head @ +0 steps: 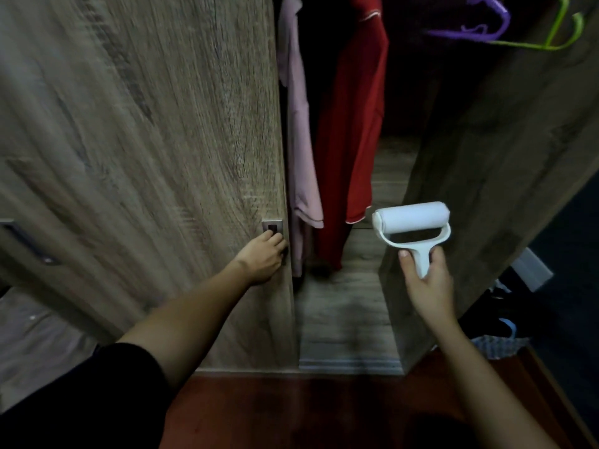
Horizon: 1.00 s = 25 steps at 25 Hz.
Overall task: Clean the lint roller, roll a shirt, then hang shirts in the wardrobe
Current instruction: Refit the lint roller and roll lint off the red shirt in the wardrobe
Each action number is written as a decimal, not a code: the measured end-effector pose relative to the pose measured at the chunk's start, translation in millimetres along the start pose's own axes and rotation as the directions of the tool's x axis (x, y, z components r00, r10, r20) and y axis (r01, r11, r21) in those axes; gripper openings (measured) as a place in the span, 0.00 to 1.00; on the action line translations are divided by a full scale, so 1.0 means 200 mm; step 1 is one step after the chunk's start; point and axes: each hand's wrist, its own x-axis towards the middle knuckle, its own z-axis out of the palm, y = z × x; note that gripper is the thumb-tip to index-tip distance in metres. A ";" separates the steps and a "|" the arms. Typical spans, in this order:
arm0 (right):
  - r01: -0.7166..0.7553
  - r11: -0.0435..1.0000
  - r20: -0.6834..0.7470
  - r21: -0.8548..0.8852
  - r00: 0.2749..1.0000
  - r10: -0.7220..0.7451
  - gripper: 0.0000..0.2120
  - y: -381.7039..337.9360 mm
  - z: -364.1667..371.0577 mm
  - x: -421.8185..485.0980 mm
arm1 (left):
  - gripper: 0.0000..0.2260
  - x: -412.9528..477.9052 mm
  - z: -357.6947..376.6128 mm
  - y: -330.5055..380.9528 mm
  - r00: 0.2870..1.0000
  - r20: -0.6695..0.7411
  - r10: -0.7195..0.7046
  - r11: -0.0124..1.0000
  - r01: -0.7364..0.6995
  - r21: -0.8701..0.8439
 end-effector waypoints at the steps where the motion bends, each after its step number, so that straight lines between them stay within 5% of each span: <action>1: 0.001 1.000 0.010 -0.001 1.000 -0.001 0.10 -0.01 0.02 -0.02 | 0.14 -0.05 0.03 -0.02 1.000 0.012 -0.024 1.000 0.024 -0.013; 4: 0.000 1.000 0.025 -0.002 1.000 0.000 0.10 -0.04 0.04 -0.07 | 0.18 -0.11 0.14 -0.03 0.997 -0.036 -0.068 0.997 0.067 -0.043; 12: 0.049 0.999 0.073 -0.015 0.996 -0.047 0.10 -0.14 0.14 -0.10 | 0.19 -0.33 0.24 -0.16 0.978 0.102 -0.180 0.981 0.186 -0.048; 20: 0.065 0.998 0.064 0.024 0.996 -0.067 0.09 -0.15 0.14 -0.09 | 0.19 -0.35 0.24 -0.17 0.970 0.185 -0.156 0.984 0.168 -0.052; 23: 0.060 0.998 0.044 0.021 0.997 -0.061 0.08 -0.14 0.12 -0.06 | 0.17 -0.30 0.12 -0.16 0.985 0.061 -0.161 0.956 0.171 -0.240; 25: 0.047 0.999 0.024 0.015 0.999 -0.047 0.09 -0.13 0.10 -0.03 | 0.14 -0.23 0.02 -0.15 0.962 -0.193 -0.192 0.947 0.131 -0.292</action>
